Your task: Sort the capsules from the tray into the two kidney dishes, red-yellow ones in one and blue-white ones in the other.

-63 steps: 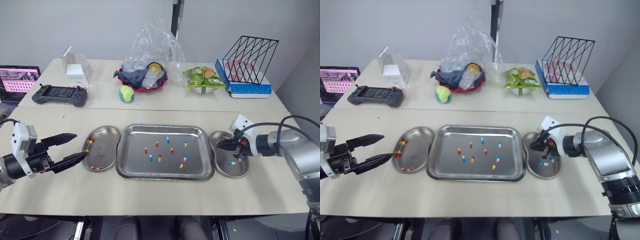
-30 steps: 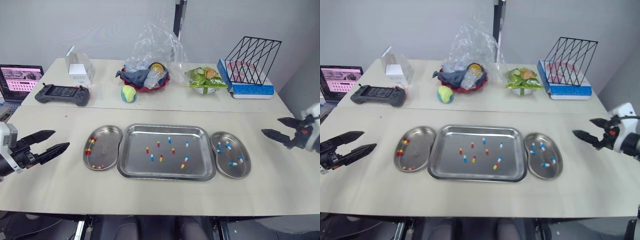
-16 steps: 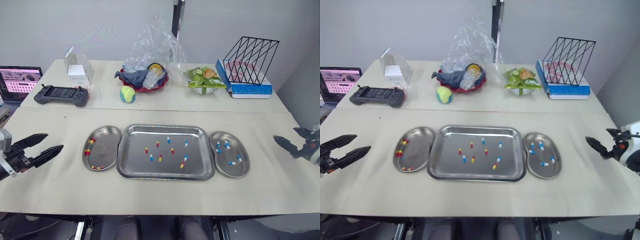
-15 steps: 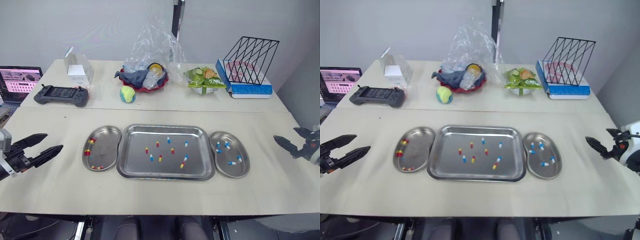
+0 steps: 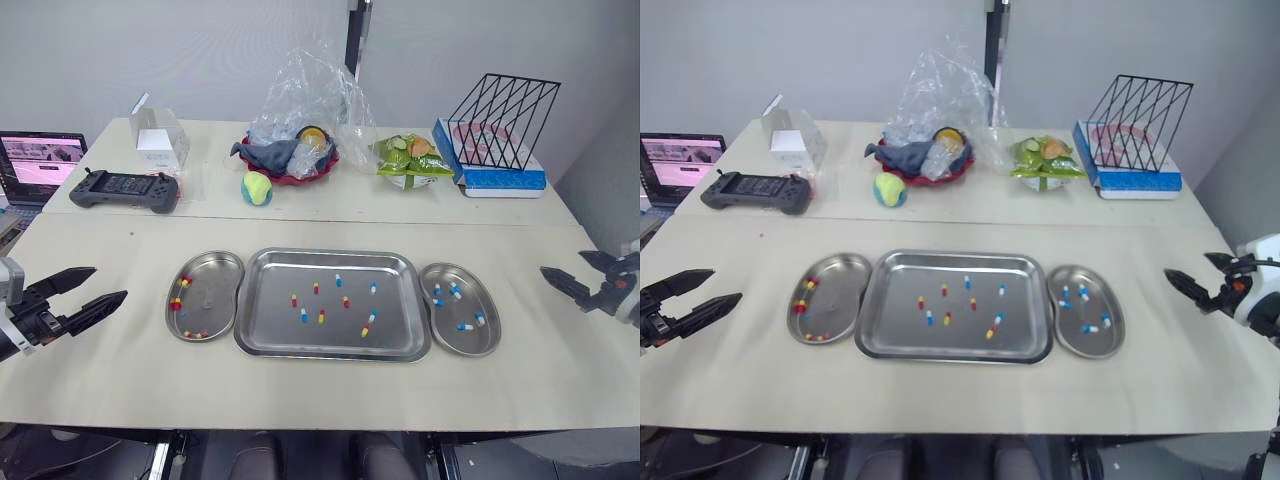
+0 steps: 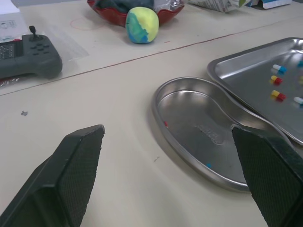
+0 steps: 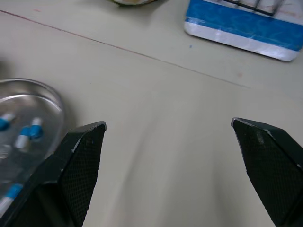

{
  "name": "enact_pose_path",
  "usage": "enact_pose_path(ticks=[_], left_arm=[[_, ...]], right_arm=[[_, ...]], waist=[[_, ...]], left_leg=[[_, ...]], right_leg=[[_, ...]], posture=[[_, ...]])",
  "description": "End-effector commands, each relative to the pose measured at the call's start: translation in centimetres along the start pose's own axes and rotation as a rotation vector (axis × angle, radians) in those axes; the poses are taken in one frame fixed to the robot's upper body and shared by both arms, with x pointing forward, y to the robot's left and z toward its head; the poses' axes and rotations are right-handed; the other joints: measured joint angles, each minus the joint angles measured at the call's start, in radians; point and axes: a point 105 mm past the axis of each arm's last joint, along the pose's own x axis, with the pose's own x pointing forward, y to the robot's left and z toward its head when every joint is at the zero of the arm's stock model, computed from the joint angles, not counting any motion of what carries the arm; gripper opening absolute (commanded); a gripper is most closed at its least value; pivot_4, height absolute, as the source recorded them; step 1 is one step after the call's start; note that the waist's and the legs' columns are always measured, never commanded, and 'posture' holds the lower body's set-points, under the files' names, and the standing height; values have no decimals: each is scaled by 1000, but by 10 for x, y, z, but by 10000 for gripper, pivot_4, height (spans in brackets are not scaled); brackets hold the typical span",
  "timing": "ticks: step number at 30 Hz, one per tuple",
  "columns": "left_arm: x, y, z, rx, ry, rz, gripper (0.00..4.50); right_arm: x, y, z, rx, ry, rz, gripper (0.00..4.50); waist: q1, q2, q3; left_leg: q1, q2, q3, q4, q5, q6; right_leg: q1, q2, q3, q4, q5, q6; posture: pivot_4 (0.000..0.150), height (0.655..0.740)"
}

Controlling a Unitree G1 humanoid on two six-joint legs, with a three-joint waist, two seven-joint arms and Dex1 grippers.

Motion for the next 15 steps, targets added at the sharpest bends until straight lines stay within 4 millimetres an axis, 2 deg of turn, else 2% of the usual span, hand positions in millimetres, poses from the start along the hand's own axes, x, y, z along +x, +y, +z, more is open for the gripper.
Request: enact_pose_path(ticks=[1, 4, 7, 10, 13, 15], left_arm=[[17, -18, 24, 40, -24, -86, 45000], [42, -39, 30, 27, 11, -165, 45000], [69, -71, 45, 42, -19, -273, 45000], [93, -99, 48, 63, 12, -338, 45000], [110, -113, 49, 85, 46, -342, 45000], [121, -115, 53, 70, 53, -315, 45000]], right_arm=[[1, 19, 25, 12, -44, 123, 44738], [3, 38, 36, -1, -55, 206, 44738], [3, 57, 44, -25, -52, 270, 44738], [4, 76, 50, -39, -43, 331, 44738], [3, 87, 55, -57, -42, 353, 44738], [2, 93, 57, -65, -41, 364, 44738]], waist=[[4, 0, 0], [11, 0, 0], [15, 0, 0], [17, 0, 0], [17, 0, 0], [16, 0, 0]], left_leg=[[0, 0, 0, 0, 0, 0], [0, 0, 0, 0, 0, 0], [0, -1, 0, 1, 0, 0], [-1, -1, -1, 1, 0, 0], [0, -1, -1, 1, 0, 0], [0, -1, -1, 1, 0, 0]], right_leg=[[0, 0, 0, 0, 0, 0], [1, 0, 0, 0, 0, 1], [1, 0, 0, 0, 1, 1], [1, 0, 0, 0, 1, 1], [1, 0, 1, 0, 1, 1], [1, 0, 1, 0, 1, 1]], posture=[[1500, 7334], [1500, 7334], [1500, 7334], [1500, 7334], [1500, 7334], [1500, 7334]])
